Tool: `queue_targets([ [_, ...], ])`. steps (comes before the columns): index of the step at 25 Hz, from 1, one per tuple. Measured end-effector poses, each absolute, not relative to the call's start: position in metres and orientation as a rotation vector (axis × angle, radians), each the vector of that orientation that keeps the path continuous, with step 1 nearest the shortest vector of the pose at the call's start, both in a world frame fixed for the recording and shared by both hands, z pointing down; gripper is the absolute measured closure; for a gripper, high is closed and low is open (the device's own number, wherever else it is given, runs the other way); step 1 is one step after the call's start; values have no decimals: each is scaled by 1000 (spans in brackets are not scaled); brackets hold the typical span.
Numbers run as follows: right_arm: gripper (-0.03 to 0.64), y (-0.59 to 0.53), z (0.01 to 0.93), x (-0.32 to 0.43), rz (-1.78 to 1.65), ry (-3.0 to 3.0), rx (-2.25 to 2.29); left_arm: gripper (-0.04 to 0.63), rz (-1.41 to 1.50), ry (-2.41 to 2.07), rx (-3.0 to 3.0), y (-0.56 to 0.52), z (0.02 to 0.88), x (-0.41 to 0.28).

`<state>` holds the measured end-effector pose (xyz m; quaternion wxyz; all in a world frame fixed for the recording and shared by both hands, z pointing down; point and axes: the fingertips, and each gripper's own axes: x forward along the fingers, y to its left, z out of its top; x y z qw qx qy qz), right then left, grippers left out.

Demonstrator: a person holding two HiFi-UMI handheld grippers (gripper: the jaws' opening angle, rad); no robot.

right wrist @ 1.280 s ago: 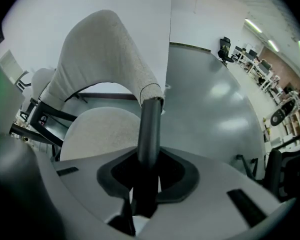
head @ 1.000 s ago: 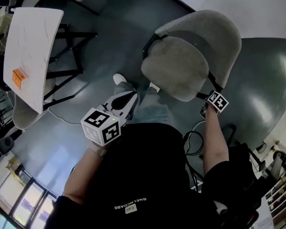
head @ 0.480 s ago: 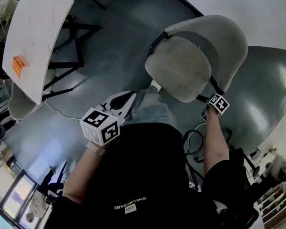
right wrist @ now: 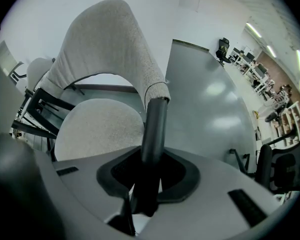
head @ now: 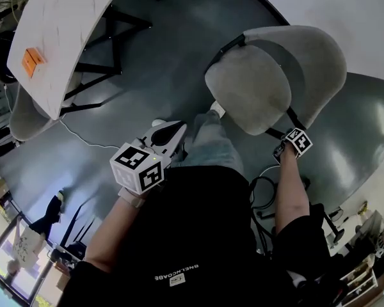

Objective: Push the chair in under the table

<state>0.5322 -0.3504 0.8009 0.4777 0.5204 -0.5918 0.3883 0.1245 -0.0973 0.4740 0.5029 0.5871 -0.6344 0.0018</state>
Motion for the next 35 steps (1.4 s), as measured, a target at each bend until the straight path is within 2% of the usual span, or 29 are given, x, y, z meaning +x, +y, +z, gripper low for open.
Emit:
queue_targets([
  [22, 525, -254, 801, 473, 964, -1408, 1325, 591, -116, -1588, 1268, 82, 495, 68],
  [35, 515, -193, 805, 411, 1044, -1359, 1346, 591, -228, -1626, 1197, 115, 508, 41],
])
